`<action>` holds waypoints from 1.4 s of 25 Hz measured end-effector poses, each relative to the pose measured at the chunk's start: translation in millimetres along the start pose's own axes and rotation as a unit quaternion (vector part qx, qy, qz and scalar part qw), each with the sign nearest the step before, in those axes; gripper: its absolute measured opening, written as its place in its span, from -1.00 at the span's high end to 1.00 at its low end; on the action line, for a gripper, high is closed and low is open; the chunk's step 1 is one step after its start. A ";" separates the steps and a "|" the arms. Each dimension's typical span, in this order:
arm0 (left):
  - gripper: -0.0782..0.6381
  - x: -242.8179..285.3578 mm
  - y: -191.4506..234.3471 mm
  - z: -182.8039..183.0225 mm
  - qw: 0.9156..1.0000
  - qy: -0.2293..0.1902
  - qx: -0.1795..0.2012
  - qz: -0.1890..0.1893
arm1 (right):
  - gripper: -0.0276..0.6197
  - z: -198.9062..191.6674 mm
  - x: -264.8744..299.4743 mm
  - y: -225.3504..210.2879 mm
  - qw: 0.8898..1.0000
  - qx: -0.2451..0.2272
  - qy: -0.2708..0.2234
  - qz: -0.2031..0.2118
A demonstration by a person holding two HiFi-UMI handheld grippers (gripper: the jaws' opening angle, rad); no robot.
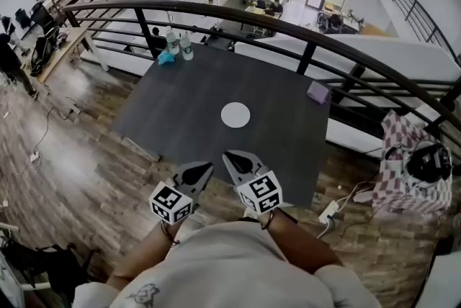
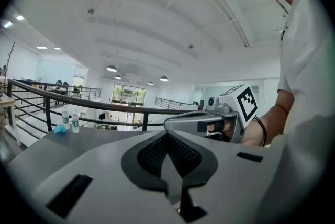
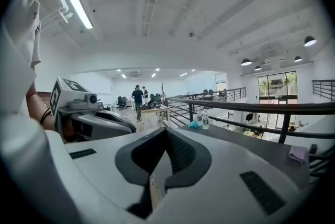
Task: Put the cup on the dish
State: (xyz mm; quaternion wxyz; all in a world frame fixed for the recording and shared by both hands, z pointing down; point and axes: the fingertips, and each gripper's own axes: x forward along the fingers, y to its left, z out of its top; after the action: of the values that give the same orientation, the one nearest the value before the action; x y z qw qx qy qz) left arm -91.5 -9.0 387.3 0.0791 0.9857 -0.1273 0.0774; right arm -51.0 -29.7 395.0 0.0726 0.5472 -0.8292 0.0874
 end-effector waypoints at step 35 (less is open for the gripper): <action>0.76 -20.6 -210.7 -37.1 0.998 -0.008 -0.034 -0.049 | 0.88 -64.8 -230.3 85.2 0.999 0.015 0.028 -0.040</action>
State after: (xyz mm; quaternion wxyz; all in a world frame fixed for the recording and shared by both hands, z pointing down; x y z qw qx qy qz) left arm -60.7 203.7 391.2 0.1154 0.9880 -0.0823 0.0614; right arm -37.8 223.7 402.8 0.0913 0.5783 -0.8029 0.1122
